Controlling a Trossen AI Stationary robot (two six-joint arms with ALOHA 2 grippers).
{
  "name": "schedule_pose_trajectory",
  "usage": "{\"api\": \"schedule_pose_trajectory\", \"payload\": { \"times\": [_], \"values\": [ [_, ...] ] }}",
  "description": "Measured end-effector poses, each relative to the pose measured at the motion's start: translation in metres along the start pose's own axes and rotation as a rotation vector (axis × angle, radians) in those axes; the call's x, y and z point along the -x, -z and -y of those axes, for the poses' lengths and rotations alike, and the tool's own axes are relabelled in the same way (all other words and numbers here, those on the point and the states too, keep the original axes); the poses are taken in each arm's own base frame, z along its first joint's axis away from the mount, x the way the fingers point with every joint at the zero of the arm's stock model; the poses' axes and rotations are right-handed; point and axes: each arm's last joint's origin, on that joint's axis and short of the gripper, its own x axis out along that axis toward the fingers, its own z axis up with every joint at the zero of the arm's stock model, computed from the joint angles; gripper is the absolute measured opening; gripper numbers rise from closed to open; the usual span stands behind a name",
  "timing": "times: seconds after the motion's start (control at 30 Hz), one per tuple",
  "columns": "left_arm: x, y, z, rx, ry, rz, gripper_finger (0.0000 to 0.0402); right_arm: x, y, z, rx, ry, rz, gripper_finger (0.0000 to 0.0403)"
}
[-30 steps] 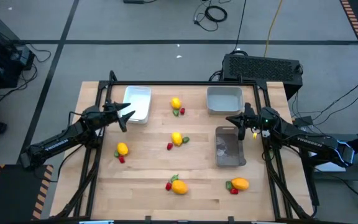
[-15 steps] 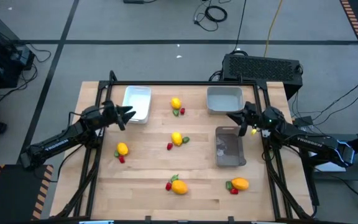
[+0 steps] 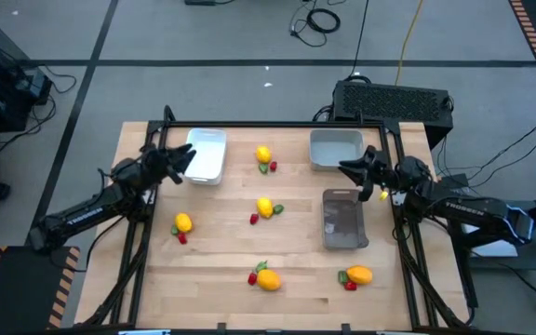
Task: Sort produce into baskets
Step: Put the yellow lemon into the gray bin
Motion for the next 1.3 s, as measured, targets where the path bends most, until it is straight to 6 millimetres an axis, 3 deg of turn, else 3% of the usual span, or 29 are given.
{"api": "schedule_pose_trajectory", "payload": {
  "times": [0.23,0.37,0.57,0.8,0.97,1.17,1.3],
  "values": [
    [-0.006,-0.001,0.018,-0.024,0.32,-0.057,0.0235,-0.029,-0.025,-0.018,0.057,-0.085,-0.066,0.0116],
    [-0.017,-0.01,0.034,-0.106,0.378,-0.106,0.0235,-0.056,-0.035,-0.032,0.13,-0.12,-0.146,0.0125],
    [-0.042,-0.003,0.049,-0.217,0.355,-0.323,0.0235,-0.114,-0.037,-0.053,0.3,-0.085,-0.28,0.0137],
    [-0.061,0.01,0.054,-0.286,0.352,-0.434,0.0235,-0.184,-0.03,-0.077,0.371,-0.14,-0.408,0.0167],
    [-0.065,0.014,0.053,-0.33,0.321,-0.447,0.0235,-0.226,-0.02,-0.091,0.299,-0.118,-0.606,0.0204],
    [-0.065,0.014,0.051,-0.341,0.293,-0.451,0.0235,-0.272,0.004,-0.093,0.211,-0.044,-0.788,0.0256],
    [-0.065,0.014,0.051,-0.342,0.293,-0.451,0.0235,-0.293,0.02,-0.091,0.131,0.026,-0.859,0.0269]
  ]
}}
